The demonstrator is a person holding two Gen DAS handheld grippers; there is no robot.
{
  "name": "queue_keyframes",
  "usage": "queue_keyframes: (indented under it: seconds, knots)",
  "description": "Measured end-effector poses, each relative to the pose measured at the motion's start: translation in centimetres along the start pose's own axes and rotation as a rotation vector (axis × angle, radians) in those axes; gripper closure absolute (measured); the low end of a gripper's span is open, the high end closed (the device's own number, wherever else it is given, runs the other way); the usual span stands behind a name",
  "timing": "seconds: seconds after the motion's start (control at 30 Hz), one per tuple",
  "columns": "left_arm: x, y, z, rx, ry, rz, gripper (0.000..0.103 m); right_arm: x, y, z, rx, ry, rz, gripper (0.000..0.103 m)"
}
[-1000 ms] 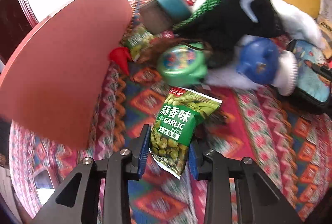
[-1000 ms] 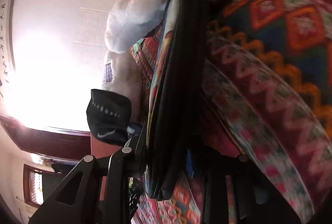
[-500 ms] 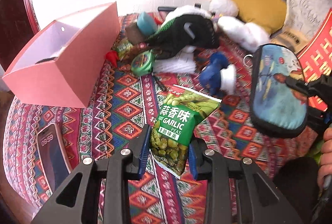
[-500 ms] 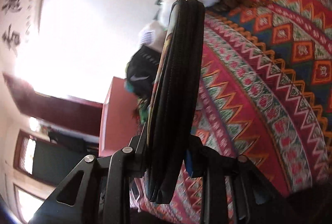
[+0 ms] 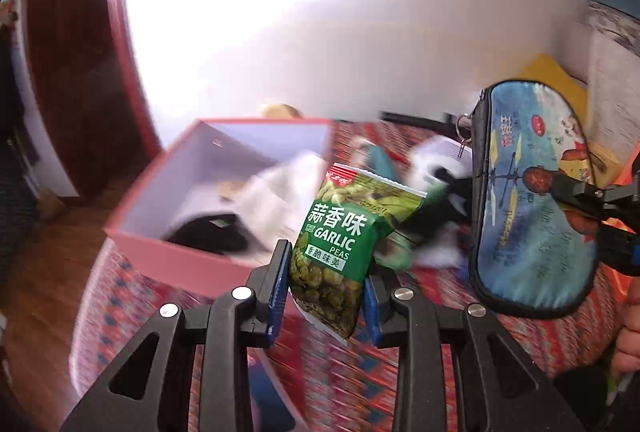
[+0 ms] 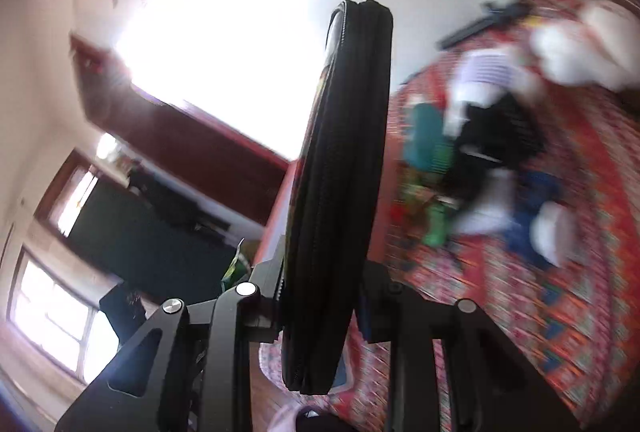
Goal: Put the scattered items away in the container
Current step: 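Drop the snack bag and pencil case into the pink box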
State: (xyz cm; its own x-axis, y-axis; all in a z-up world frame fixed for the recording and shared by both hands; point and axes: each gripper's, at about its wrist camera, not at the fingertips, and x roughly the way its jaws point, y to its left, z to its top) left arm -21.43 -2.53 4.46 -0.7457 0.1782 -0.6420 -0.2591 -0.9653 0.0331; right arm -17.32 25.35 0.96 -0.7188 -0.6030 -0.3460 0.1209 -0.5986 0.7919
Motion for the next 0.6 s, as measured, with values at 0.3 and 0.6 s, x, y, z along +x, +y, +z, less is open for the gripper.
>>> queue_keyframes:
  seconds: [0.3, 0.6]
  knots:
    - [9.0, 10.5, 4.1, -0.038, 0.059, 0.135, 0.075, 19.9, 5.7, 2.7, -0.115, 0.220, -0.019, 0.078]
    - [17.7, 17.9, 3.6, -0.080, 0.183, 0.171, 0.061, 38.6, 5.2, 2.7, -0.181, 0.457, -0.105, 0.072]
